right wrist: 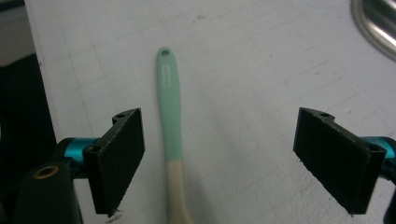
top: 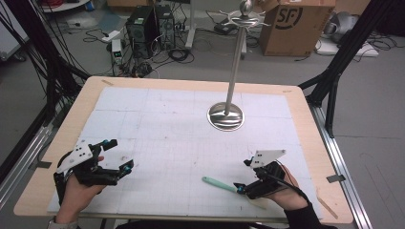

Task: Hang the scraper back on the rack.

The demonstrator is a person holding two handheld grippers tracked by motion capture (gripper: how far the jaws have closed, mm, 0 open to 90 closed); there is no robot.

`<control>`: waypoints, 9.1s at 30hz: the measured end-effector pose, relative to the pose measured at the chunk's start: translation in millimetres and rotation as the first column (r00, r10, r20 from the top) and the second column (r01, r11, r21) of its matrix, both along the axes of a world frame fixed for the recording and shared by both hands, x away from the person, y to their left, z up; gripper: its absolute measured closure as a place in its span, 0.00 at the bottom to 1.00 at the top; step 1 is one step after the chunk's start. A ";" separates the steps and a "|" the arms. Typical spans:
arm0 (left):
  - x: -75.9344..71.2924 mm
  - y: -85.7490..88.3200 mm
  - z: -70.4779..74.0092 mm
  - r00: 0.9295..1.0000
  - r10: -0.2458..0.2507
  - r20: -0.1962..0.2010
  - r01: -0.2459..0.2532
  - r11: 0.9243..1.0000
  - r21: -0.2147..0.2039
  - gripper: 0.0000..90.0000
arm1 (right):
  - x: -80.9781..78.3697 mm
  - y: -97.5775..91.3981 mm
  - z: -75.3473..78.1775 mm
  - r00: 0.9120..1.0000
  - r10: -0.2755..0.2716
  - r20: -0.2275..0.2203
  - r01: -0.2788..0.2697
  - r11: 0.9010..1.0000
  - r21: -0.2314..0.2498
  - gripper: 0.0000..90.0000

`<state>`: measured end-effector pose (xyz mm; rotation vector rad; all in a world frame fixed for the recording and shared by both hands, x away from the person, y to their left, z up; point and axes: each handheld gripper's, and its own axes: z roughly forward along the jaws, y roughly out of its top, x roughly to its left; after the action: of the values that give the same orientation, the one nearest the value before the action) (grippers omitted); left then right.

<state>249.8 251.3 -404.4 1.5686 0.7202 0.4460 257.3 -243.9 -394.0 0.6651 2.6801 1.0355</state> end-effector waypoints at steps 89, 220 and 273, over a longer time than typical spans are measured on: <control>2.4 0.8 -4.3 1.000 0.015 -0.020 -0.014 1.000 0.015 0.02 | 23.6 -34.9 31.2 0.994 -0.111 0.006 0.106 0.958 0.265 0.89; -7.6 7.2 -6.1 1.000 0.003 -0.027 -0.003 1.000 -0.009 0.02 | 173.7 -74.9 140.2 0.943 -0.277 0.184 0.091 0.746 0.660 0.89; -1.6 5.4 -11.5 0.999 0.011 -0.034 -0.011 1.000 -0.004 0.02 | 167.4 -48.1 133.9 0.919 -0.332 0.214 0.108 0.733 0.672 0.60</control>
<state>248.2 256.7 -415.9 1.5725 0.7561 0.4269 424.6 -292.0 -260.1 0.8137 1.8631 1.8388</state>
